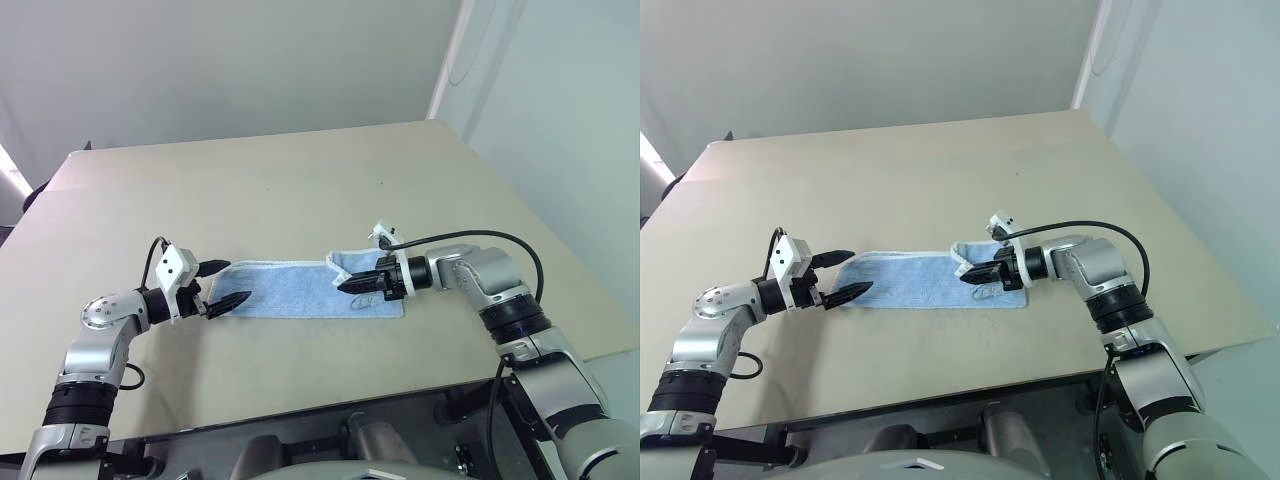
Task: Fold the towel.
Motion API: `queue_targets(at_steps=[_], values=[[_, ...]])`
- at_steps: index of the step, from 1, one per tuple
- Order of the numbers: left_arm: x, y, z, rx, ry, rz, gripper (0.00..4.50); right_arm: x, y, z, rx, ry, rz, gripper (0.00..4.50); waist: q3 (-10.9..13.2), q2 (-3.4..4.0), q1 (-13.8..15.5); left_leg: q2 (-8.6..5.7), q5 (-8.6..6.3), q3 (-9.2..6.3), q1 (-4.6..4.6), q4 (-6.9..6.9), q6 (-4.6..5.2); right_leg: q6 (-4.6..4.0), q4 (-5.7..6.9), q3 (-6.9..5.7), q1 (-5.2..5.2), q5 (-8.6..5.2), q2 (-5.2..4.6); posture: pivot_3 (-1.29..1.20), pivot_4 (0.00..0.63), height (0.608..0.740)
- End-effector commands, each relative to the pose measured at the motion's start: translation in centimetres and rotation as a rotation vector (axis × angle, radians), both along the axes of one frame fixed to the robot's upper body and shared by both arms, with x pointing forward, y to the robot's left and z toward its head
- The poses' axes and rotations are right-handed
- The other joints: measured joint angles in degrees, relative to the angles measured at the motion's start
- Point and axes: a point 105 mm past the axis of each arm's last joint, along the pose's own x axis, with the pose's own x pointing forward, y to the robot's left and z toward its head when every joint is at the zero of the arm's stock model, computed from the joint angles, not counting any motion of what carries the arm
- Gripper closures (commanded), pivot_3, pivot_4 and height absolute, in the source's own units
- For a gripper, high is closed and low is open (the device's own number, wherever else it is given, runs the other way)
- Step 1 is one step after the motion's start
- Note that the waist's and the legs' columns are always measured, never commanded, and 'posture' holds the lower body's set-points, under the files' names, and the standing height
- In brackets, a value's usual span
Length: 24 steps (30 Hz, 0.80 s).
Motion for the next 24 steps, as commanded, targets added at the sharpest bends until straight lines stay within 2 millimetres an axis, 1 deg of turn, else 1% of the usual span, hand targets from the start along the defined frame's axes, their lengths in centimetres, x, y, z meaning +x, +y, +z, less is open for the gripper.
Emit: queue_targets(at_steps=[1, 6, 7, 8, 9, 10, 11, 13, 16, 18, 22, 24], values=[[0.3, 0.1, 1.4, -0.008, -0.050, 0.004, 0.00, 0.6, 0.8, 1.7, 0.031, -0.070, 0.033, 3.78, 0.0, 0.00, 0.0, 0.00, 0.00, 0.00, 0.00, 0.00, 0.00, 0.00, 0.00, 0.00, 0.00, 0.00, 0.00, 0.00, 0.000, 0.740], [0.3, 0.3, 1.4, -0.001, -0.046, 0.007, 0.00, 0.1, 0.9, 2.1, 0.045, -0.091, 0.074, 1.98, 0.0, 0.00, 0.0, 0.00, 0.00, 0.00, 0.00, 0.00, 0.00, 0.01, 0.00, 0.00, 0.00, 0.00, 0.00, 0.00, 0.000, 0.740], [0.3, 0.4, 1.4, 0.000, -0.046, 0.008, 0.00, -0.1, 0.9, 2.6, 0.061, -0.109, 0.093, 1.63, 0.0, 0.00, 0.0, 0.00, 0.00, 0.00, 0.00, 0.00, 0.00, 0.01, 0.00, 0.00, 0.00, 0.00, 0.00, 0.00, 0.000, 0.740], [0.3, 0.5, 1.5, 0.000, -0.047, 0.010, 0.00, -0.3, 0.8, 3.4, 0.096, -0.129, 0.102, 1.32, 0.0, 0.00, 0.0, 0.00, 0.00, 0.00, 0.00, 0.00, 0.00, 0.01, 0.00, 0.00, 0.00, 0.01, 0.00, 0.00, 0.000, 0.740], [0.3, 0.6, 1.5, 0.000, -0.048, 0.013, 0.00, -0.3, 0.7, 4.3, 0.130, -0.143, 0.099, 0.97, 0.0, 0.00, 0.0, 0.00, 0.00, 0.00, 0.00, 0.00, 0.00, 0.01, 0.00, 0.00, 0.00, 0.00, 0.00, 0.00, 0.000, 0.740], [0.4, 0.7, 1.6, 0.001, -0.048, 0.015, 0.00, -0.1, 0.6, 4.9, 0.154, -0.158, 0.087, 0.53, 0.0, 0.00, 0.0, 0.00, 0.00, -0.01, 0.00, 0.00, 0.00, 0.01, -0.01, 0.00, -0.01, 0.01, 0.00, 0.00, 0.000, 0.740], [0.4, 0.8, 1.6, 0.004, -0.046, 0.019, 0.00, 0.1, 0.4, 5.6, 0.177, -0.186, 0.075, 0.24, 0.0, 0.00, 0.0, 0.00, 0.00, -0.01, 0.00, 0.00, 0.00, 0.01, 0.00, 0.00, -0.01, 0.01, 0.00, 0.00, 0.000, 0.740], [0.2, 1.0, 1.4, 0.013, -0.030, 0.024, 0.00, 0.6, 0.0, 6.1, 0.201, -0.229, 0.038, 0.24, 0.0, 0.00, 0.0, 0.00, 0.00, -0.01, 0.00, 0.00, 0.00, 0.02, -0.01, 0.00, 0.00, 0.01, 0.00, 0.00, 0.000, 0.740], [0.2, 1.5, 1.0, 0.019, 0.020, 0.054, 0.00, 2.0, -0.4, 5.4, 0.183, -0.345, -0.030, 0.24, 0.0, -0.01, -0.1, 0.00, 0.00, 0.01, 0.00, 0.00, 0.00, 0.02, 0.00, 0.00, 0.02, 0.01, 0.01, 0.00, 0.000, 0.740], [0.3, 1.9, 0.8, 0.017, 0.055, 0.081, 0.00, 2.4, -0.5, 4.2, 0.153, -0.412, -0.037, 0.24, 0.0, -0.02, -0.1, 0.00, 0.00, 0.03, 0.00, -0.01, 0.00, 0.02, 0.00, 0.00, 0.04, 0.01, 0.02, 0.00, 0.000, 0.740], [0.4, 2.5, 0.8, 0.012, 0.100, 0.123, 0.00, 2.9, -0.4, 0.7, 0.075, -0.433, -0.038, 0.24, 0.0, -0.02, -0.1, 0.01, 0.00, 0.03, 0.01, -0.01, 0.00, 0.02, 0.00, 0.00, 0.04, 0.01, 0.03, 0.00, 0.000, 0.740], [0.4, 2.7, 0.7, 0.009, 0.112, 0.138, 0.00, 2.7, 0.0, -1.2, 0.028, -0.431, -0.019, 0.24, 0.0, -0.02, -0.2, 0.01, 0.00, 0.04, 0.01, -0.01, 0.00, 0.01, 0.01, 0.02, 0.04, 0.01, 0.02, 0.00, 0.000, 0.740]])
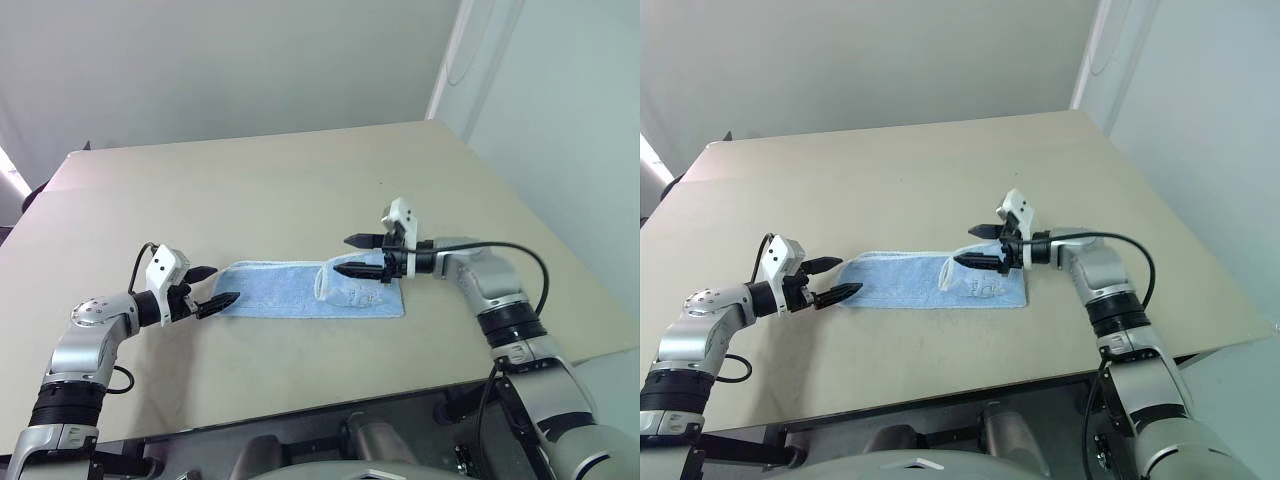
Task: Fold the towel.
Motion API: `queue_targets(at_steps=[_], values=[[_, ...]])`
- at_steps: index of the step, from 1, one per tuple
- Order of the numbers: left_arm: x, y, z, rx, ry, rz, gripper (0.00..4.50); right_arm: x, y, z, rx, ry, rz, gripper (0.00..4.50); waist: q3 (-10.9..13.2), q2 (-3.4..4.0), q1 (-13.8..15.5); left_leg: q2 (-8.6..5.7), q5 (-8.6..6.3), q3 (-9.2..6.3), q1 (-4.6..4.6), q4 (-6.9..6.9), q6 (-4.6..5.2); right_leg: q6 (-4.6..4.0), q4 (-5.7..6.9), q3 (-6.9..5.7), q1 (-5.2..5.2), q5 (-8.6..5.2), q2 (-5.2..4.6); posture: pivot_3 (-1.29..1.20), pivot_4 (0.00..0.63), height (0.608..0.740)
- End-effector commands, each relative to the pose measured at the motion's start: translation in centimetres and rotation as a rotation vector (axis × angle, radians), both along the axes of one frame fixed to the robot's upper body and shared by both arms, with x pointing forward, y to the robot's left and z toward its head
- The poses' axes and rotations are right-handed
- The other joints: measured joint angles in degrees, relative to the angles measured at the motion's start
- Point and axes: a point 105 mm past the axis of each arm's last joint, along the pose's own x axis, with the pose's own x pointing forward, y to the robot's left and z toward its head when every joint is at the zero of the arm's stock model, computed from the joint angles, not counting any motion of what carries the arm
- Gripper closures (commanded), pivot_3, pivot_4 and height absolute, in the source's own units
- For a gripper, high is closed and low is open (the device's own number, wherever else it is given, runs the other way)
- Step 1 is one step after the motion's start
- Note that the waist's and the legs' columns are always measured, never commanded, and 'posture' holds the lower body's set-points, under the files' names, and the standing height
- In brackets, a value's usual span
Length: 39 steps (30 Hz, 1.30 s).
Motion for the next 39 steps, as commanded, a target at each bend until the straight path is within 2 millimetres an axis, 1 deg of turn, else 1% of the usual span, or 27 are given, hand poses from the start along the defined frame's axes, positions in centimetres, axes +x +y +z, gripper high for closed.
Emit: queue_targets(at_steps=[1, 3, 4, 6, 8, 9, 11, 13, 15, 18, 20, 24, 27, 29, 31, 32, 33, 34, 39], values=[[0.4, 0.7, 1.7, 0.000, -0.036, 0.029, 0.00, -0.3, 0.8, -2.1, -0.078, -0.045, 0.039, 0.24, 0.0, 0.00, 0.0, 0.00, 0.00, 0.00, 0.00, 0.00, 0.00, 0.00, 0.00, 0.01, 0.00, 0.00, 0.00, 0.00, 0.000, 0.740], [0.4, 1.2, 1.6, -0.002, -0.006, 0.053, 0.00, -0.8, 1.0, -3.7, -0.137, -0.046, 0.067, 0.24, 0.0, 0.00, 0.0, 0.00, 0.00, -0.02, 0.01, 0.00, 0.00, -0.01, 0.00, 0.01, 0.00, 0.00, -0.01, 0.00, 0.000, 0.740], [0.4, 1.4, 1.5, -0.001, 0.010, 0.071, 0.00, -0.9, 1.1, -4.2, -0.155, -0.049, 0.071, 0.24, 0.0, 0.00, 0.0, 0.01, 0.00, -0.03, 0.02, 0.00, 0.00, -0.01, 0.00, 0.01, 0.00, 0.01, -0.01, 0.00, 0.000, 0.740], [0.4, 1.8, 1.5, 0.000, 0.031, 0.088, 0.00, -1.1, 1.3, -4.6, -0.179, -0.054, 0.082, 0.24, 0.0, -0.05, 0.0, 0.01, 0.00, -0.03, 0.01, 0.00, 0.00, -0.01, 0.02, 0.01, -0.01, 0.01, -0.01, 0.00, 0.000, 0.740], [0.3, 2.1, 1.8, -0.023, 0.044, 0.096, 0.00, -1.4, 1.1, -4.7, -0.203, -0.059, 0.106, 0.24, -0.1, -0.09, 0.0, 0.01, 0.00, -0.03, 0.05, 0.00, 0.00, -0.01, 0.02, 0.01, 0.04, 0.00, -0.01, 0.00, 0.000, 0.740], [0.3, 2.1, 2.0, -0.045, 0.049, 0.102, 0.00, -1.5, 1.0, -4.7, -0.209, -0.057, 0.112, 0.11, -0.1, -0.10, 0.0, 0.01, 0.00, -0.03, 0.06, 0.01, 0.00, -0.01, 0.03, 0.01, 0.06, 0.00, -0.01, 0.00, 0.000, 0.740], [0.3, 2.3, 2.5, -0.094, 0.066, 0.123, 0.00, -1.4, 0.8, -4.1, -0.188, -0.044, 0.108, 0.11, -0.1, -0.12, 0.0, 0.01, 0.00, -0.04, 0.07, 0.01, 0.00, -0.01, 0.04, 0.01, 0.08, 0.00, -0.01, 0.00, 0.000, 0.740], [0.3, 2.4, 2.3, -0.102, 0.096, 0.136, 0.00, -1.3, 0.8, -2.9, -0.135, -0.043, 0.096, 0.11, -0.1, -0.12, 0.0, 0.01, 0.00, -0.06, 0.07, 0.02, 0.00, -0.01, 0.04, 0.00, 0.07, 0.00, -0.01, 0.00, 0.000, 0.740], [0.2, 2.3, 1.9, -0.093, 0.118, 0.133, 0.00, -1.2, 0.9, -1.2, -0.063, -0.010, 0.091, 0.11, -0.1, -0.12, 0.1, 0.01, 0.00, -0.07, 0.07, 0.01, 0.00, -0.01, 0.04, 0.00, 0.07, 0.00, -0.01, 0.00, 0.000, 0.740], [0.0, 1.5, 1.6, -0.110, 0.153, 0.097, 0.00, -0.8, 0.9, 2.1, 0.073, -0.010, 0.058, 0.11, -0.1, -0.12, 0.1, 0.01, 0.00, -0.09, 0.06, 0.02, 0.00, -0.02, 0.03, -0.01, 0.02, 0.01, -0.02, 0.00, 0.000, 0.740], [-0.3, 0.8, 1.4, -0.099, 0.171, 0.056, 0.00, -0.3, 0.8, 3.3, 0.106, -0.018, 0.016, 0.11, -0.1, -0.12, 0.1, 0.00, 0.00, -0.10, 0.06, 0.02, 0.00, -0.02, 0.03, -0.01, 0.00, 0.01, -0.03, 0.00, 0.000, 0.740], [-0.2, 0.5, 0.3, -0.065, 0.221, 0.053, 0.00, 0.7, 0.3, 3.7, 0.096, -0.031, -0.074, 0.11, -0.1, -0.12, 0.1, -0.01, 0.00, -0.08, 0.05, 0.02, 0.00, -0.02, 0.03, -0.01, 0.01, 0.01, -0.03, 0.00, 0.000, 0.740], [-0.2, 0.3, -1.9, 0.011, 0.320, 0.080, 0.00, 1.0, -0.4, 3.6, 0.079, -0.025, -0.118, 0.11, -0.1, -0.11, 0.1, -0.03, 0.00, -0.07, 0.03, 0.01, 0.00, -0.02, 0.04, -0.01, 0.01, 0.00, -0.01, 0.00, 0.000, 0.740], [-0.1, 0.0, -2.3, 0.012, 0.367, 0.088, 0.00, 0.7, -0.6, 3.4, 0.068, -0.014, -0.120, 0.11, -0.1, 0.01, 0.3, -0.06, 0.00, -0.09, 0.03, 0.01, 0.00, -0.02, 0.04, -0.02, 0.05, 0.00, -0.02, 0.00, 0.000, 0.740], [0.0, -0.4, -2.3, -0.013, 0.401, 0.085, 0.00, 0.7, -0.8, 3.4, 0.069, -0.003, -0.133, 0.11, -0.2, 0.12, 0.4, -0.10, 0.00, -0.08, 0.07, 0.03, 0.00, -0.01, 0.04, -0.01, 0.12, 0.00, -0.04, 0.00, 0.000, 0.740], [0.0, -0.7, -2.3, -0.019, 0.411, 0.073, 0.38, 0.7, -0.9, 3.4, 0.060, 0.000, -0.143, 0.00, -0.2, 0.12, 0.4, -0.10, 0.00, -0.08, 0.10, 0.05, 0.00, -0.01, 0.04, 0.00, 0.16, -0.01, -0.04, 0.00, 0.000, 0.740], [-0.1, -1.0, -2.2, -0.025, 0.417, 0.060, 0.58, 0.8, -1.0, 3.3, 0.052, -0.002, -0.152, 0.00, -0.2, 0.12, 0.3, -0.10, 0.00, -0.08, 0.11, 0.07, 0.00, -0.02, 0.04, 0.00, 0.19, -0.01, -0.03, 0.00, 0.000, 0.740], [-0.1, -1.2, -2.2, -0.028, 0.424, 0.051, 0.90, 0.7, -1.1, 3.4, 0.051, -0.003, -0.154, 0.00, -0.2, 0.12, 0.2, -0.10, 0.01, -0.08, 0.11, 0.09, 0.00, -0.03, 0.05, 0.01, 0.19, -0.02, -0.04, 0.00, 0.000, 0.740], [-0.2, -1.7, -2.2, -0.038, 0.431, 0.019, 2.70, 1.0, -1.8, 3.3, 0.027, -0.011, -0.187, 0.00, -0.2, 0.13, 0.1, -0.10, 0.00, -0.07, 0.05, 0.05, 0.00, 0.03, 0.00, 0.02, 0.16, -0.03, -0.05, 0.00, 0.000, 0.740]])
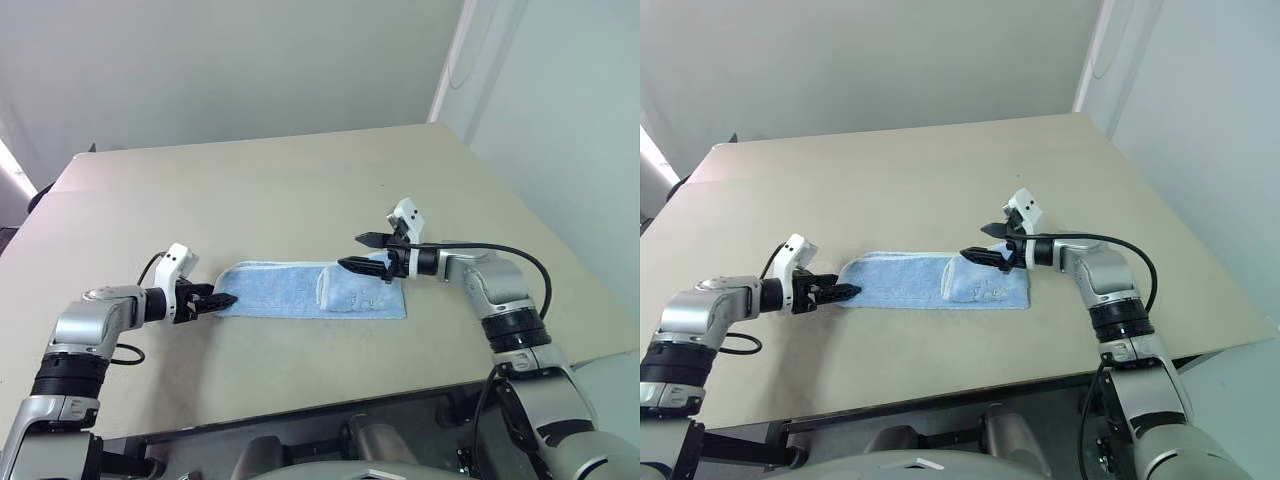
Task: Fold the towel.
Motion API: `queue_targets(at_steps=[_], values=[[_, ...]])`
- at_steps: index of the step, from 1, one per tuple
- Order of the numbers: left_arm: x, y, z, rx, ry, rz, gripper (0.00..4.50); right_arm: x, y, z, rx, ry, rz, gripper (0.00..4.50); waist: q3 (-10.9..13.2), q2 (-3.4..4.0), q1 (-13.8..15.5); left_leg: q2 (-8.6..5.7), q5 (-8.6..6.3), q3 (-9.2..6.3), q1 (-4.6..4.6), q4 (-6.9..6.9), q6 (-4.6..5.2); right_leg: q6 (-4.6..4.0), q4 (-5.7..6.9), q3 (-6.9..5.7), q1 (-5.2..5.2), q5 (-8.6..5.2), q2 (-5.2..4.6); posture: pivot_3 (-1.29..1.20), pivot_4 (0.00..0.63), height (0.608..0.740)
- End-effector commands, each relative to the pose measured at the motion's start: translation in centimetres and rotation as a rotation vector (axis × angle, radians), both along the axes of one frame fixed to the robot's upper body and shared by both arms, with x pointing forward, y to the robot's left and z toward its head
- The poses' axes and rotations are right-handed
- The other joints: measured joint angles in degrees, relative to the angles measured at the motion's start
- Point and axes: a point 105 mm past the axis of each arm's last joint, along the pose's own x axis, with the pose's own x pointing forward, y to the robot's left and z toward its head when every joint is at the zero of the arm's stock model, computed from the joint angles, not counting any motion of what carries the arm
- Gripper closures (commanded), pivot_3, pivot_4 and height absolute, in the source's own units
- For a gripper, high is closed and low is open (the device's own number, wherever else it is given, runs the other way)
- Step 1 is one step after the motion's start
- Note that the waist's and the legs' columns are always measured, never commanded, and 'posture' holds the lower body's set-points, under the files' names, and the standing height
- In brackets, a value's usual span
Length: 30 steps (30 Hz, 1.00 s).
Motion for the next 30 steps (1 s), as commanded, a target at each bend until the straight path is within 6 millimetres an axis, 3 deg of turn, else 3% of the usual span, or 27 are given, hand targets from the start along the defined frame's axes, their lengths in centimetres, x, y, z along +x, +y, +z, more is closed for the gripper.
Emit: queue_targets(at_steps=[1, 5, 11, 16, 21, 25, 30], values=[[-0.4, -1.2, -0.5, -0.032, 0.043, -0.049, 3.06, 0.4, -0.5, 1.6, -0.002, -0.069, -0.023, 0.00, 0.0, 0.00, 0.0, 0.00, 0.00, 0.00, -0.02, -0.01, 0.00, 0.02, -0.01, 0.00, -0.02, -0.01, -0.01, 0.00, 0.000, 0.740], [0.0, -1.3, 0.7, -0.079, 0.012, -0.054, 4.48, 0.6, -1.0, 1.5, -0.014, -0.074, -0.038, 0.00, 0.0, -0.01, 0.0, -0.04, 0.00, 0.00, -0.04, -0.02, 0.00, 0.06, -0.03, 0.00, -0.04, -0.03, -0.07, 0.00, 0.000, 0.740], [0.7, 1.8, 2.8, -0.030, -0.052, 0.035, 4.48, 0.5, -1.7, 1.6, 0.003, -0.072, -0.063, 0.00, 0.0, -0.05, -0.1, -0.03, 0.00, -0.02, -0.04, -0.02, 0.00, 0.06, -0.01, 0.00, -0.06, -0.04, -0.03, 0.00, 0.000, 0.740], [-0.7, 4.2, 5.8, -0.038, -0.053, 0.065, 4.48, -0.5, -2.5, 1.7, 0.045, -0.013, -0.055, 0.00, 0.1, -0.07, -0.3, 0.01, 0.00, -0.01, -0.05, -0.06, 0.00, 0.06, 0.02, 0.00, -0.16, -0.04, 0.05, 0.00, 0.000, 0.740], [-2.6, 6.4, 7.0, -0.035, -0.021, 0.113, 4.48, -1.3, -3.4, 1.4, 0.008, -0.040, -0.049, 0.00, 0.1, -0.07, -0.2, 0.06, -0.01, -0.01, -0.02, -0.10, 0.01, 0.06, 0.00, -0.01, -0.17, -0.05, 0.03, 0.00, 0.000, 0.740], [-3.7, 4.7, 7.2, -0.071, 0.013, 0.042, 4.48, -1.1, -4.0, 0.6, -0.026, -0.029, -0.078, 0.00, 0.1, -0.10, -0.1, 0.04, -0.01, 0.01, 0.01, -0.07, 0.01, 0.03, -0.04, 0.00, -0.22, -0.07, -0.02, 0.00, 0.000, 0.740], [-3.1, 1.0, 9.1, -0.162, 0.004, -0.043, 4.48, -0.8, -4.2, 0.0, -0.041, -0.020, -0.109, 0.00, 0.1, -0.16, 0.0, -0.02, -0.01, -0.01, 0.00, -0.03, 0.01, 0.03, -0.05, -0.01, -0.21, -0.08, -0.03, 0.00, 0.000, 0.740]])
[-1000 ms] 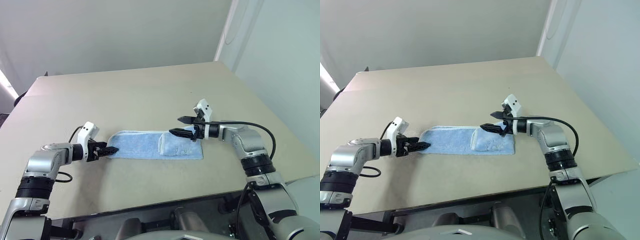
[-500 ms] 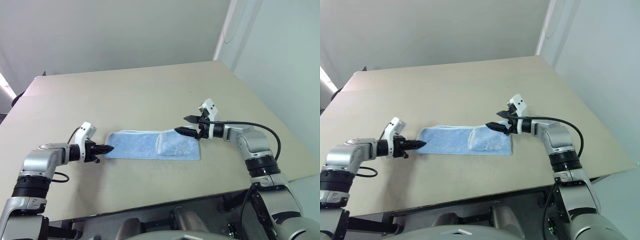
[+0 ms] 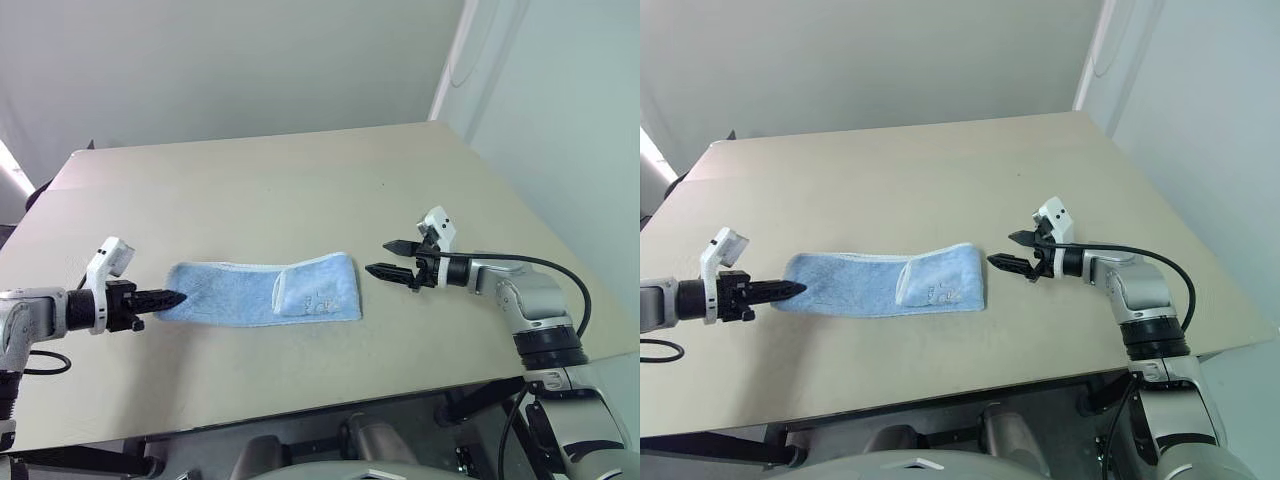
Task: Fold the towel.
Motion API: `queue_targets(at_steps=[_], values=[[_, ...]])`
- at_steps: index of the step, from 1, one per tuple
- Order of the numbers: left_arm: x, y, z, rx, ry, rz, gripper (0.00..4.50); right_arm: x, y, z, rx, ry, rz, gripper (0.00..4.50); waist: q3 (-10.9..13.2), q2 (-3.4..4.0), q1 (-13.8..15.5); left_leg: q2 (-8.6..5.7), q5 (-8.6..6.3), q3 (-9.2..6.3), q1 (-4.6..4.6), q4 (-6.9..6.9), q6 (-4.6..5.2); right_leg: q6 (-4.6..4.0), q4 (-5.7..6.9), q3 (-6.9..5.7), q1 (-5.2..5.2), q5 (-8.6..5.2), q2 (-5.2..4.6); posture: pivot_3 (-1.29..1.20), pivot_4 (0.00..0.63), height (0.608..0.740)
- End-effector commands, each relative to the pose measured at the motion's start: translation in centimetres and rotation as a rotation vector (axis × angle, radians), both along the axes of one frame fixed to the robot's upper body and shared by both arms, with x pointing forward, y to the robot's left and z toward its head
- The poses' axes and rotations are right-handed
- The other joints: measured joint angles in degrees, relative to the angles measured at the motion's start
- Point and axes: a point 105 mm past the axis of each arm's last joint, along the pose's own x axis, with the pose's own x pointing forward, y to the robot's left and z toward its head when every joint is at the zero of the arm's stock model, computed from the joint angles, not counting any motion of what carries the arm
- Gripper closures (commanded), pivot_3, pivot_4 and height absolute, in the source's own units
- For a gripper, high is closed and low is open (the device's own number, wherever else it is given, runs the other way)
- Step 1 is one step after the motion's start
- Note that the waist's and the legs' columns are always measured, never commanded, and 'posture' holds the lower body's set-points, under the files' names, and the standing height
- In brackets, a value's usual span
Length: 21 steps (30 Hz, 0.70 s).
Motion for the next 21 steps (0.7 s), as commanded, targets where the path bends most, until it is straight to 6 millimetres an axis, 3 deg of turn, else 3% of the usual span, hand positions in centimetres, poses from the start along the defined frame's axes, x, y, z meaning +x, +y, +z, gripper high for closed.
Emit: queue_targets(at_steps=[1, 8, 13, 21], values=[[0.3, -2.5, 2.2, -0.018, -0.063, -0.086, 4.48, 0.5, -0.1, 0.3, -0.013, -0.035, -0.021, 0.00, 0.0, -0.02, -0.1, 0.00, 0.00, 0.01, -0.02, 0.00, 0.00, 0.02, 0.00, 0.01, 0.00, 0.01, 0.00, 0.00, 0.000, 0.740], [2.8, -6.8, 4.4, -0.147, -0.063, -0.154, 4.48, 0.0, -0.3, -1.1, 0.006, -0.015, -0.077, 0.00, 0.0, -0.03, -0.2, -0.07, 0.00, 0.03, -0.08, -0.04, 0.00, 0.05, 0.05, 0.06, 0.07, 0.02, 0.06, 0.00, 0.000, 0.740], [5.0, -10.7, 3.2, -0.217, 0.043, -0.166, 4.48, -0.1, -1.1, -1.5, 0.009, -0.009, -0.135, 0.00, 0.0, -0.03, -0.1, -0.11, 0.00, 0.02, -0.02, 0.01, -0.01, 0.05, 0.06, 0.08, 0.16, 0.02, 0.07, 0.00, 0.000, 0.740], [5.2, -14.9, 1.1, -0.171, 0.097, -0.279, 4.48, -0.5, -2.1, -1.8, 0.012, -0.013, -0.206, 0.00, 0.0, -0.03, -0.1, -0.11, 0.00, 0.01, -0.05, -0.02, -0.01, 0.06, 0.06, 0.16, 0.11, 0.02, 0.11, 0.00, 0.000, 0.740]])
